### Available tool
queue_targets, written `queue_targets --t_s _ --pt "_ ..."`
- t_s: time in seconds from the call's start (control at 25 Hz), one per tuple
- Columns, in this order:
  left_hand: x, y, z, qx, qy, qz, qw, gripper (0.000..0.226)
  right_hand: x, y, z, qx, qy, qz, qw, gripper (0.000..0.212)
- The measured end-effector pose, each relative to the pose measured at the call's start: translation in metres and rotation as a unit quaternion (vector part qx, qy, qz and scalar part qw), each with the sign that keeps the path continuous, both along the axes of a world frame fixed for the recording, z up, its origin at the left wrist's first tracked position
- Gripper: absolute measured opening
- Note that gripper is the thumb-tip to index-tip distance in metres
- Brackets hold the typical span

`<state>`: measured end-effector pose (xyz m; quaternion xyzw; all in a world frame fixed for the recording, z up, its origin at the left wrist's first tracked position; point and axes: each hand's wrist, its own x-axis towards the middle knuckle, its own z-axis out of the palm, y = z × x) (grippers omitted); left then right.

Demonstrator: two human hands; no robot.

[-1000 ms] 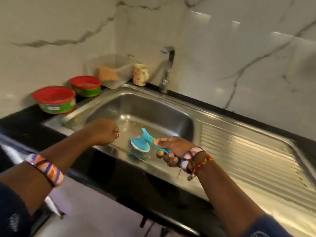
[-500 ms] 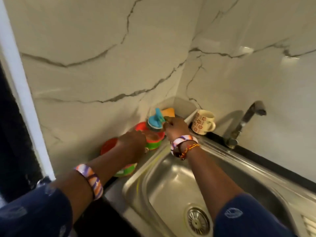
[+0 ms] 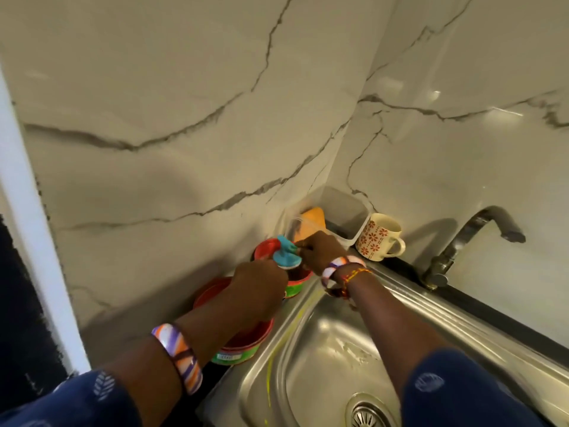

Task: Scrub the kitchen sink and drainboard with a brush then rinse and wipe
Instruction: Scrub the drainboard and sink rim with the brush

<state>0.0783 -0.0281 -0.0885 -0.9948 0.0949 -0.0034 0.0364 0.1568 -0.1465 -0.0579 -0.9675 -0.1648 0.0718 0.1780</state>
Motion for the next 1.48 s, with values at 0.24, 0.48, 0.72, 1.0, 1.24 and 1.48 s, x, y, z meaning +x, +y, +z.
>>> queue_targets --t_s 0.24,0.48,0.72,1.0,1.24,1.48 --pt "-0.024 -0.008 0.006 -0.065 -0.034 0.029 0.997 0.032 -0.034 -0.027 0.015 0.284 0.006 -0.067 0.957 0.028" --pt "-0.086 -0.09 0.006 -0.125 -0.083 -0.012 0.989 0.03 -0.155 -0.139 0.035 0.345 0.037 -0.157 0.925 0.033" --pt "-0.193 -0.219 -0.025 -0.234 -0.029 -0.085 0.968 0.025 -0.274 -0.274 0.015 0.186 -0.024 -0.197 0.962 0.029" --pt "-0.263 -0.298 -0.077 -0.318 -0.046 -0.143 0.936 0.026 -0.393 -0.404 -0.032 0.028 -0.062 -0.302 0.951 0.035" --pt "-0.256 -0.303 -0.084 -0.315 -0.109 -0.114 0.936 0.024 -0.481 -0.537 -0.02 -0.047 -0.007 -0.58 0.813 0.033" --pt "-0.256 -0.303 -0.084 -0.308 -0.095 -0.114 0.94 0.026 -0.438 -0.446 -0.03 -0.048 -0.056 -0.477 0.876 0.031"
